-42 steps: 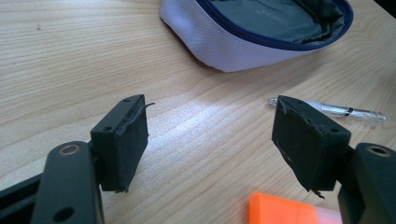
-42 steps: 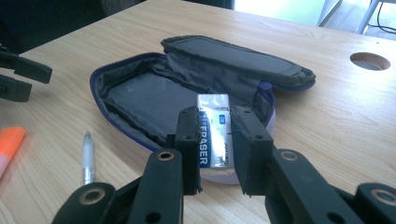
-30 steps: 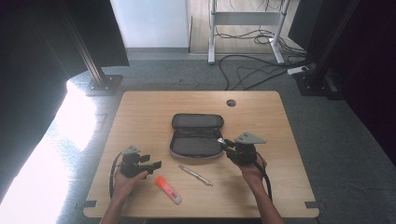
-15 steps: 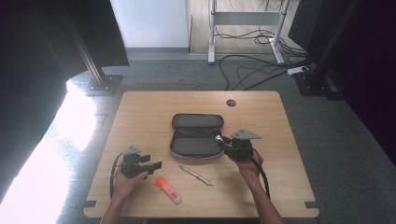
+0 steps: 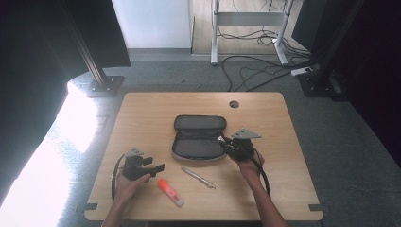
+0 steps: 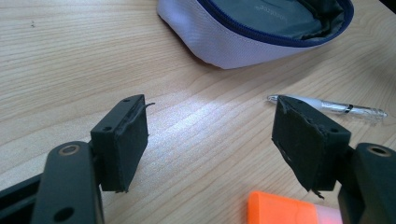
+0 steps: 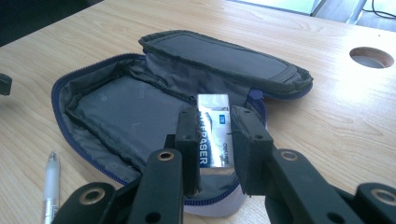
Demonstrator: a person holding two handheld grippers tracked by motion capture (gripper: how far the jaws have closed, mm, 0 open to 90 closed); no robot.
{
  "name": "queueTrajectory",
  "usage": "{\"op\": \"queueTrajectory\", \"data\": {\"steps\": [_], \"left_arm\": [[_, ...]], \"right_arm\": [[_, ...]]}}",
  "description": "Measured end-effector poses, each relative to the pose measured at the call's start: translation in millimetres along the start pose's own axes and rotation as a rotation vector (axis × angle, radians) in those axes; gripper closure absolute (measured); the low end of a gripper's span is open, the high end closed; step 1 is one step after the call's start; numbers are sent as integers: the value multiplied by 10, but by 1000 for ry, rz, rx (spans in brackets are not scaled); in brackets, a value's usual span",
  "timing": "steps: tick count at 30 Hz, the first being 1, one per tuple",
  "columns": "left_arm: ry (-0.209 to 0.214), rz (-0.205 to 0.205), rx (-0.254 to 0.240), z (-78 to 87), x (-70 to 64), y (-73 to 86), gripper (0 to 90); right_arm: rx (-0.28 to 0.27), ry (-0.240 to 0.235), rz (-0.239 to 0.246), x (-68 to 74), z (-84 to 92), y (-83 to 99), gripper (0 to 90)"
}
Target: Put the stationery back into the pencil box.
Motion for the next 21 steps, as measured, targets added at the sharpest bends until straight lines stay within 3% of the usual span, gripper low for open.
{"op": "queueTrajectory", "data": {"steps": [21], "left_arm": [[4,2,-1,7,4,0,274]], "right_arm": [[50,12,17,34,-268,-49,728]]}}
Point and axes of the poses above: each handheld gripper's, and its own axes: z roughly backward along the jaws, y roughly out of its underside, x roughly to its left, the point moved 2 cm from there along -z, roughly forward along the jaws, and after that the axes turned 5 degrees about y, right-handed, at the moved point
